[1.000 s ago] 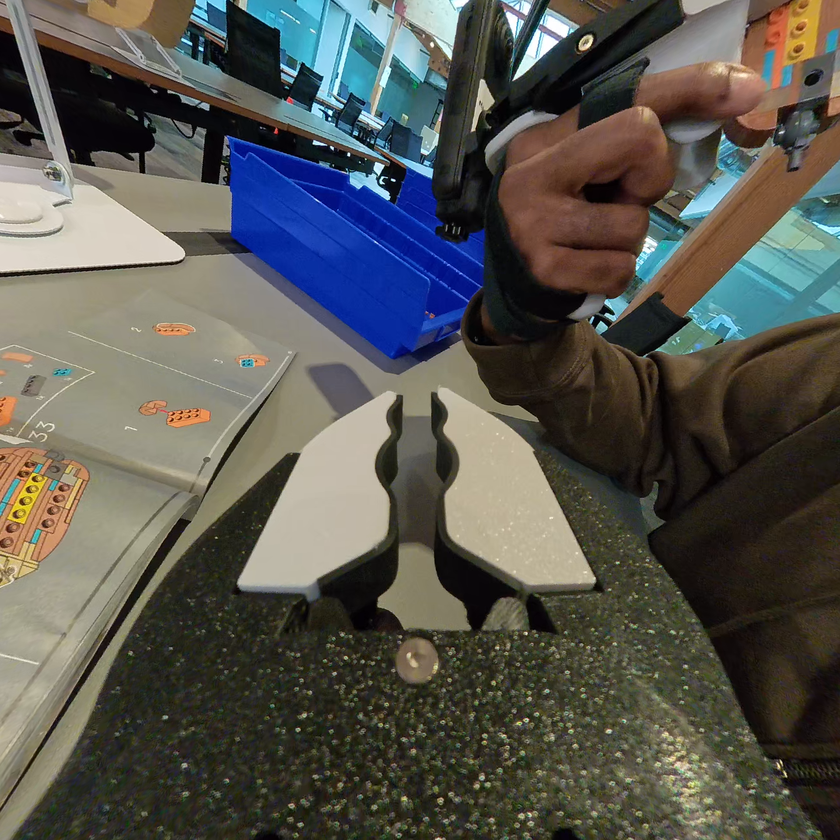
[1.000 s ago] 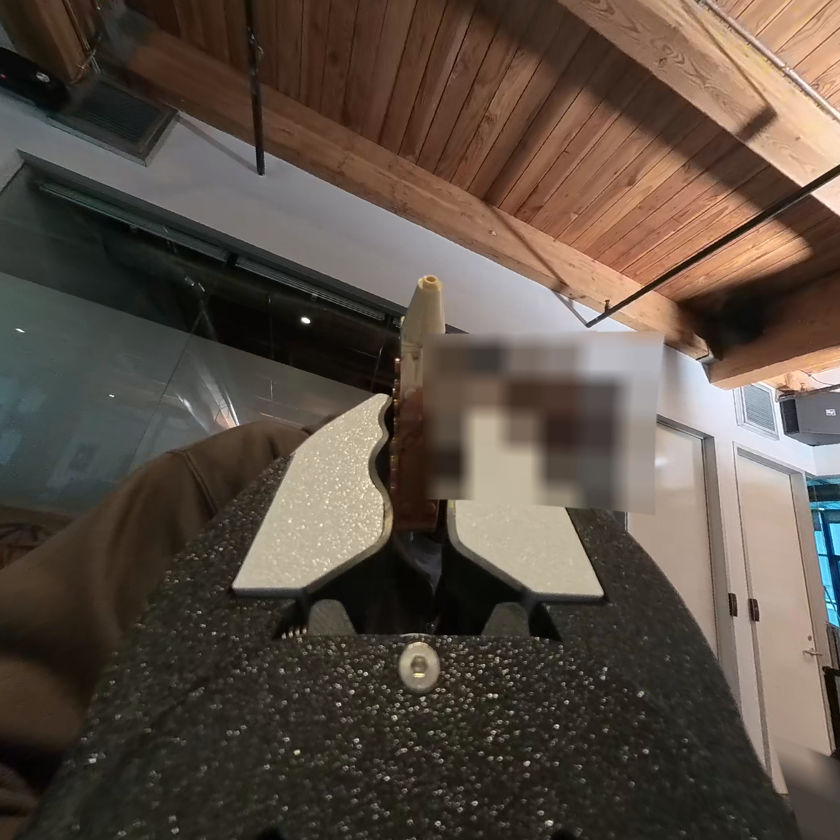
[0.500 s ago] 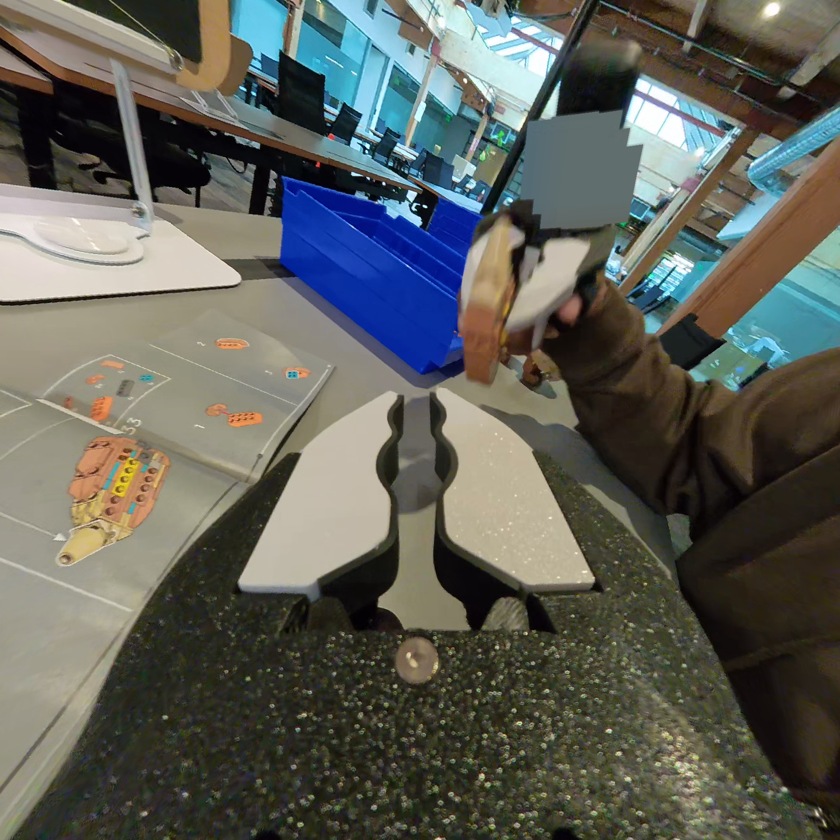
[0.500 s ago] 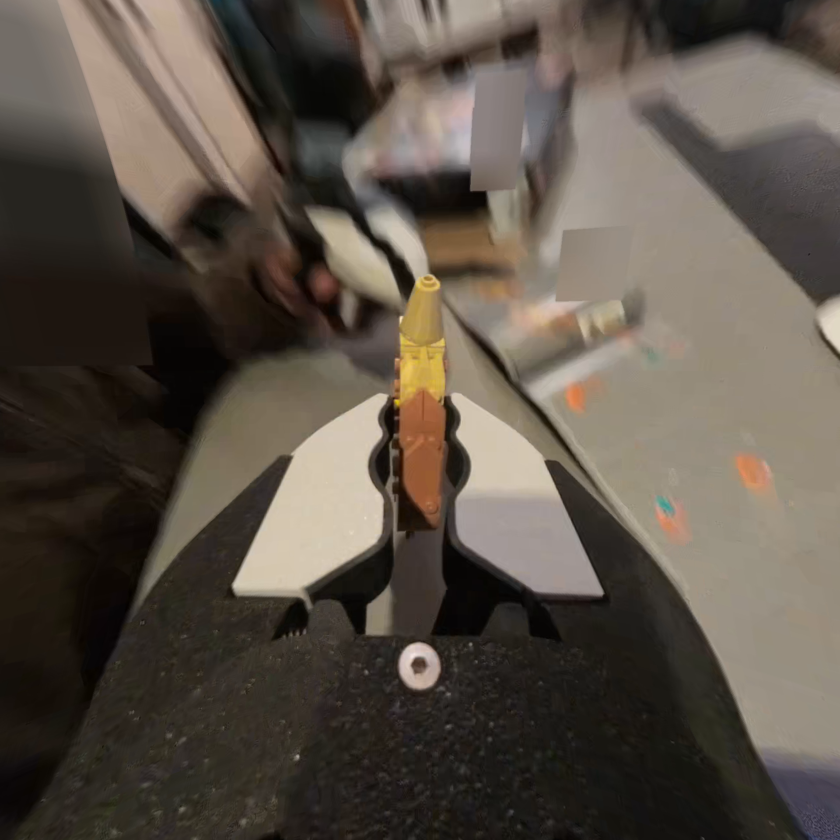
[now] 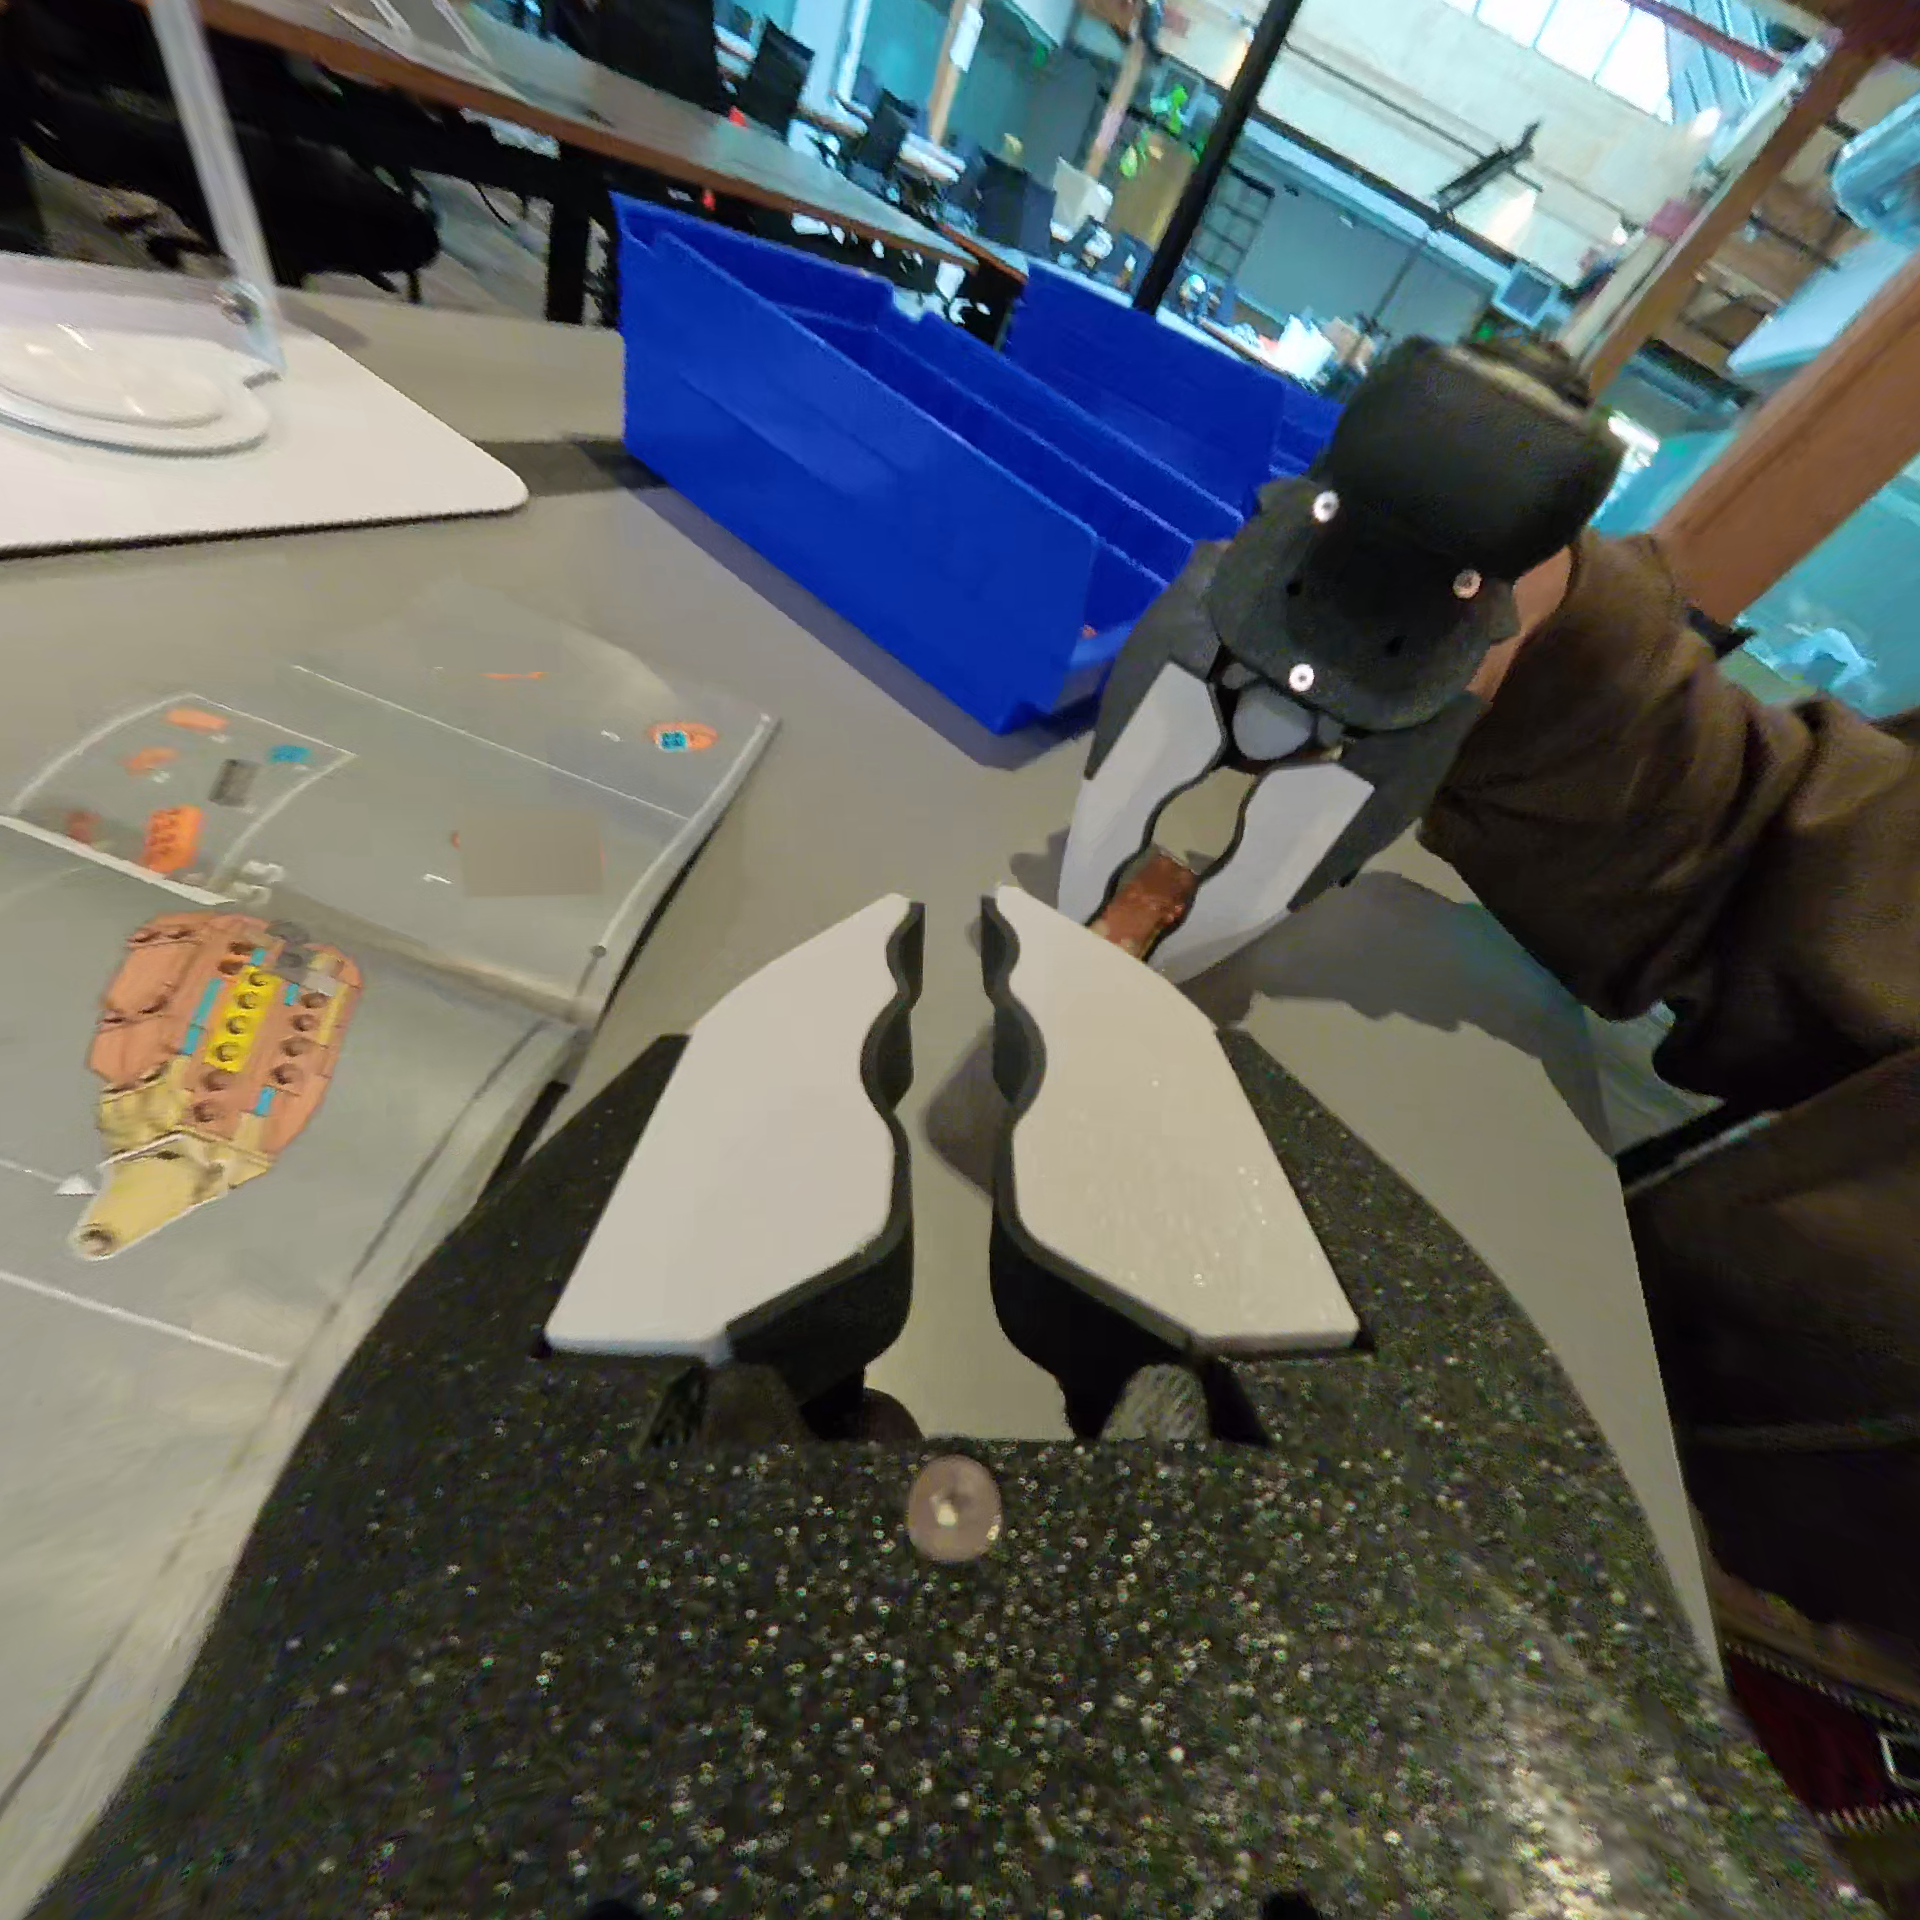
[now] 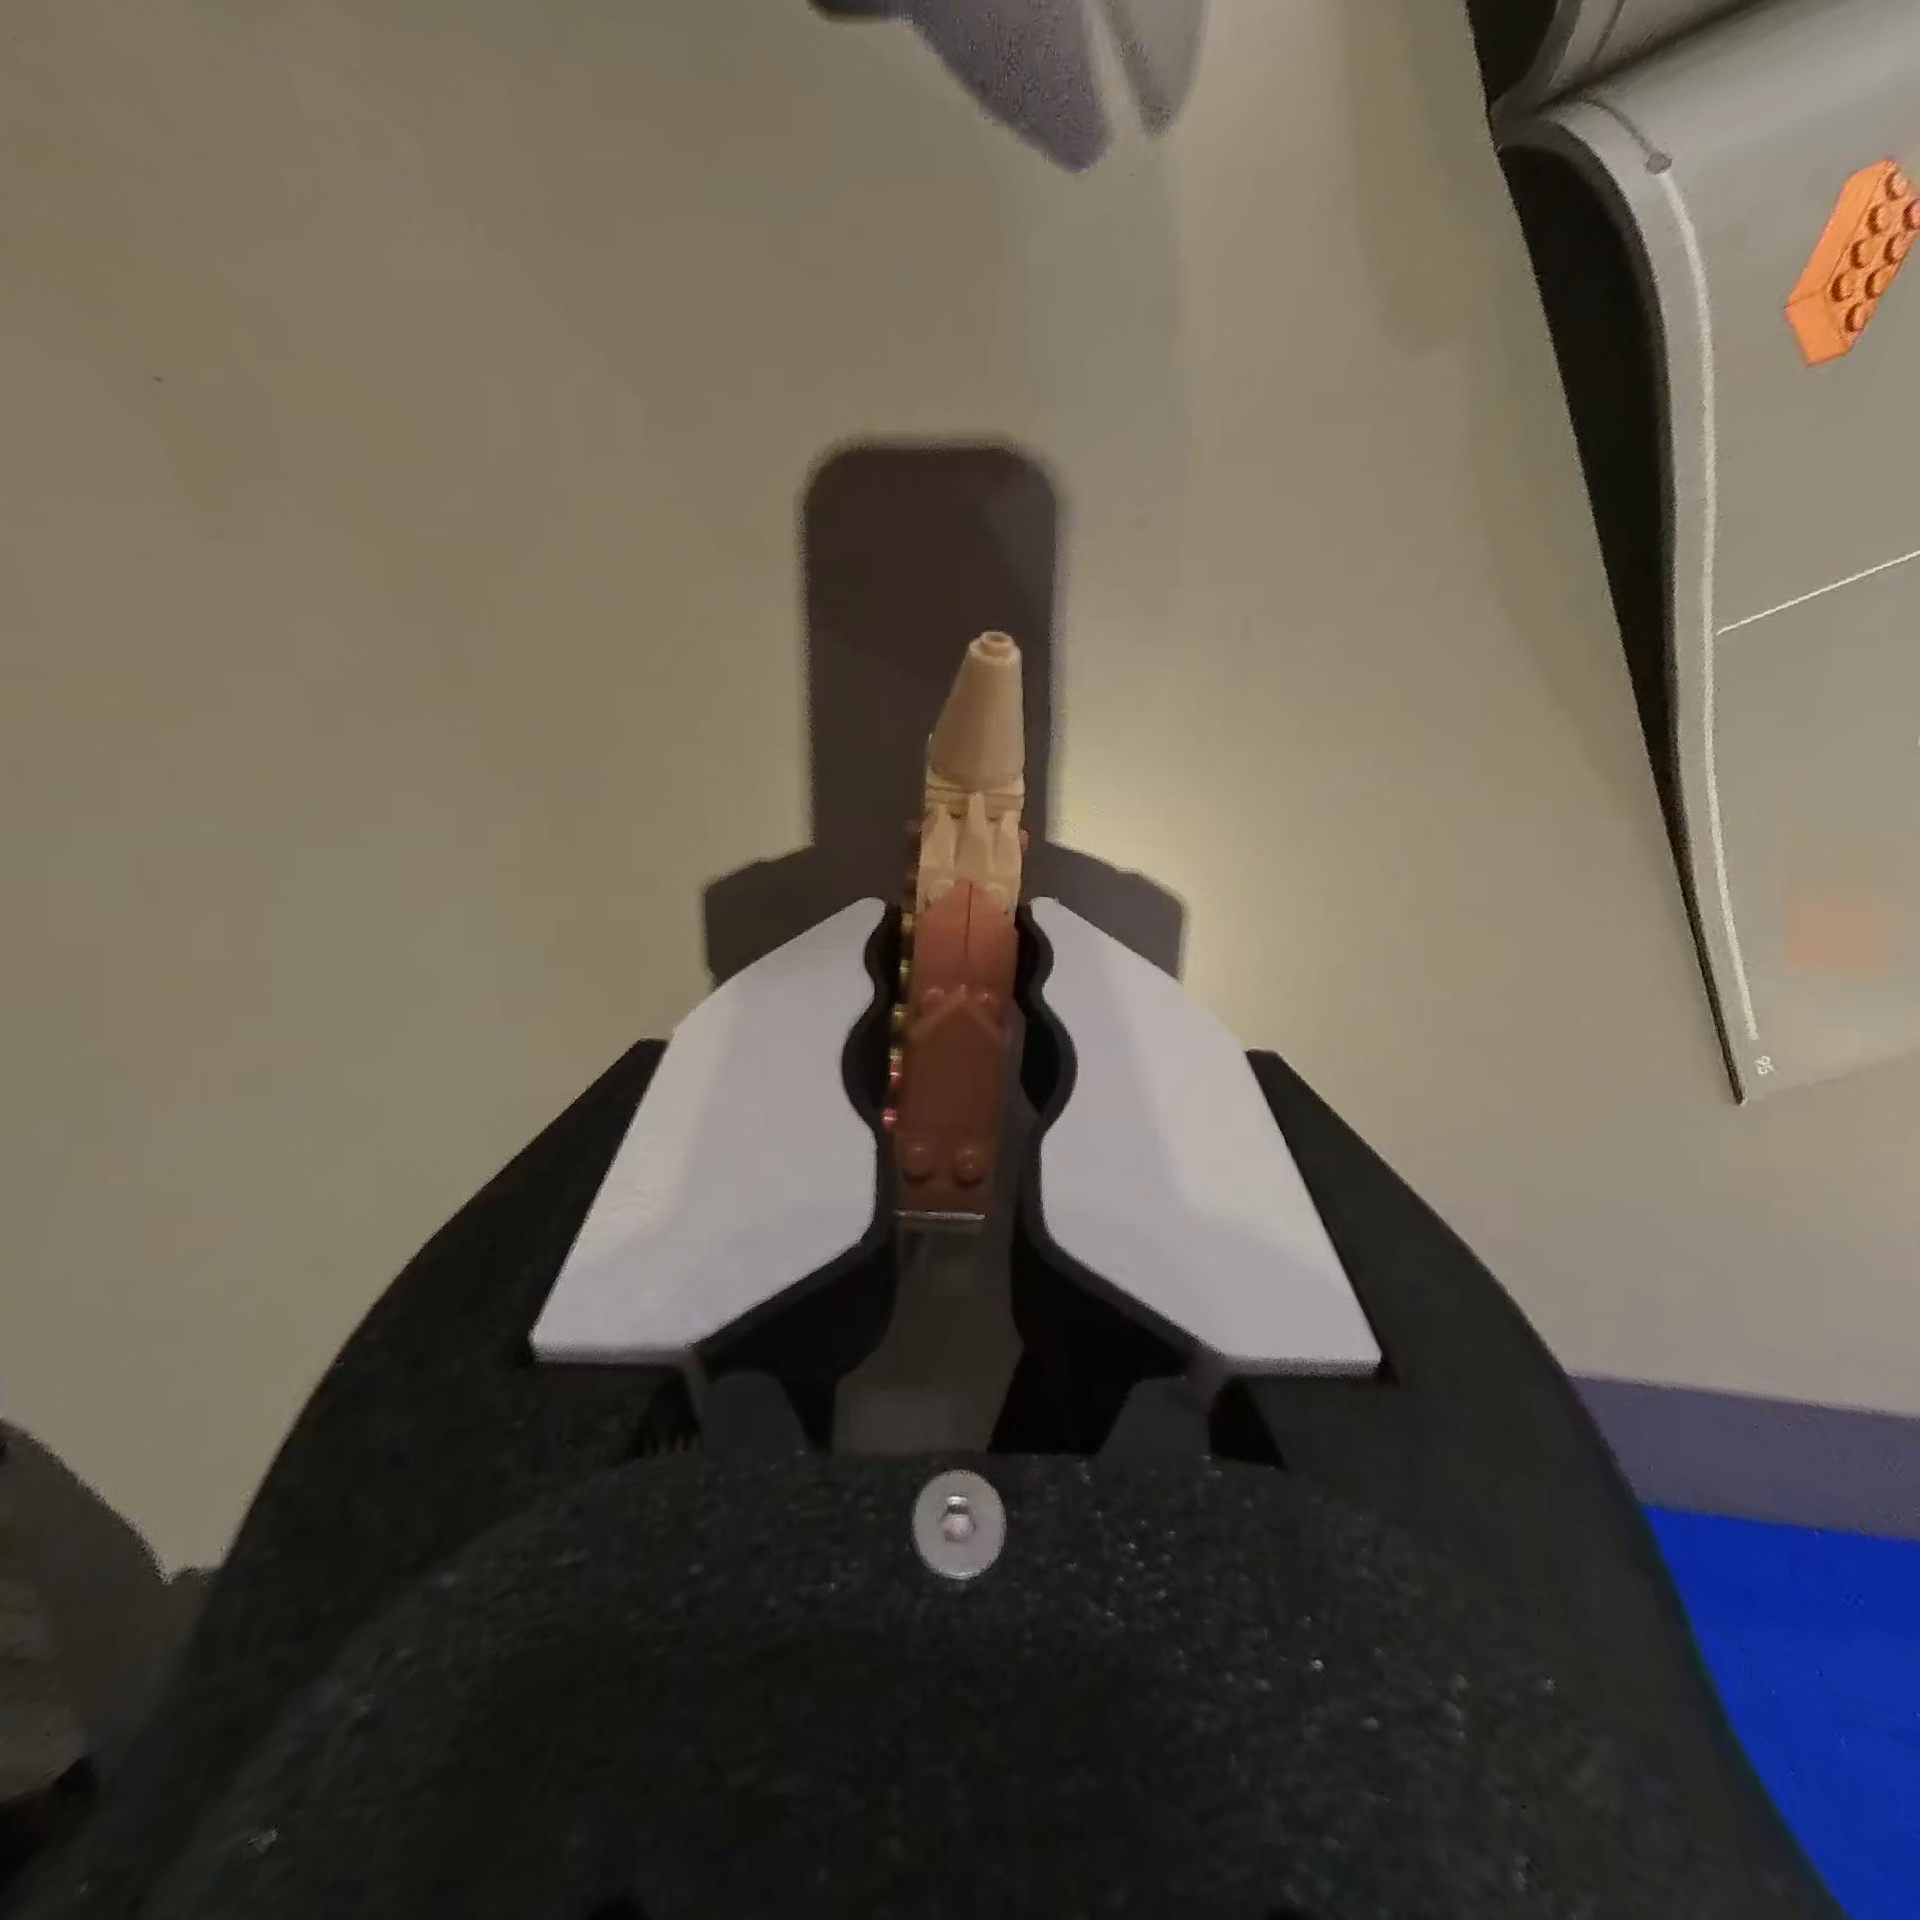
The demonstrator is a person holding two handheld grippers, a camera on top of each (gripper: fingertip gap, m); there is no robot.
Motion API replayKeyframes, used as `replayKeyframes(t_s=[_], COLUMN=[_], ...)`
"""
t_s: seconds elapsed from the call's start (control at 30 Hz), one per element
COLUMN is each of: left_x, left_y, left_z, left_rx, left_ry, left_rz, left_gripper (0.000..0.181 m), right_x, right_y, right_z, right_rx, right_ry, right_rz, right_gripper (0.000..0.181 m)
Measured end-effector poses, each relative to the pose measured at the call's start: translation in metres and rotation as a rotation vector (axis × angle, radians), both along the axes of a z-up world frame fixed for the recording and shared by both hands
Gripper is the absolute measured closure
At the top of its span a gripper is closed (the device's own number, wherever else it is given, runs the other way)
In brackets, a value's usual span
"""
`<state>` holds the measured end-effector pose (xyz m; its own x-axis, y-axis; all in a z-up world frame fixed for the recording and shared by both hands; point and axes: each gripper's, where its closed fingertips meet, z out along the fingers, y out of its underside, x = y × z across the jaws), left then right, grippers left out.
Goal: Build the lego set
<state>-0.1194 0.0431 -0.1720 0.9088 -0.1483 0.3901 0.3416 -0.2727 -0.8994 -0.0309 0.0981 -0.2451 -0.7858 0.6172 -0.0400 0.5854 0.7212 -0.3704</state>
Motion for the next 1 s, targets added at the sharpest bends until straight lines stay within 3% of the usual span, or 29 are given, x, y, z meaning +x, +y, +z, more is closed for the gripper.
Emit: replayKeyframes(t_s=[0.13, 0.23, 0.43, 0.6, 0.77, 1.0], left_x=[0.016, 0.024, 0.028, 0.030, 0.033, 0.027], left_y=[0.003, 0.003, 0.003, 0.005, 0.010, 0.016], left_z=[-0.011, -0.015, -0.015, -0.013, -0.014, -0.008], left_rx=[-0.052, -0.072, -0.055, 0.002, 0.038, 0.098], left_ry=[0.072, 0.105, 0.116, 0.177, 0.263, 0.198], left_rz=[-0.067, -0.101, -0.124, -0.113, -0.099, -0.063], left_gripper=[0.170, 0.170, 0.169, 0.165, 0.164, 0.161], right_x=[-0.001, -0.004, -0.006, 0.006, 0.016, 0.016], right_y=[0.000, -0.002, 0.009, 0.039, 0.073, 0.080], right_z=[0.000, 0.004, 0.026, 0.049, 0.057, 0.048], right_rx=[-0.002, -0.028, -0.137, -0.316, -0.427, -0.462], right_ry=[0.036, 0.081, 0.192, 0.379, 0.542, 0.596], right_rz=[0.000, -0.004, -0.080, -0.238, -0.399, -0.439], right_gripper=[0.159, 0.149, 0.137, 0.139, 0.152, 0.158])
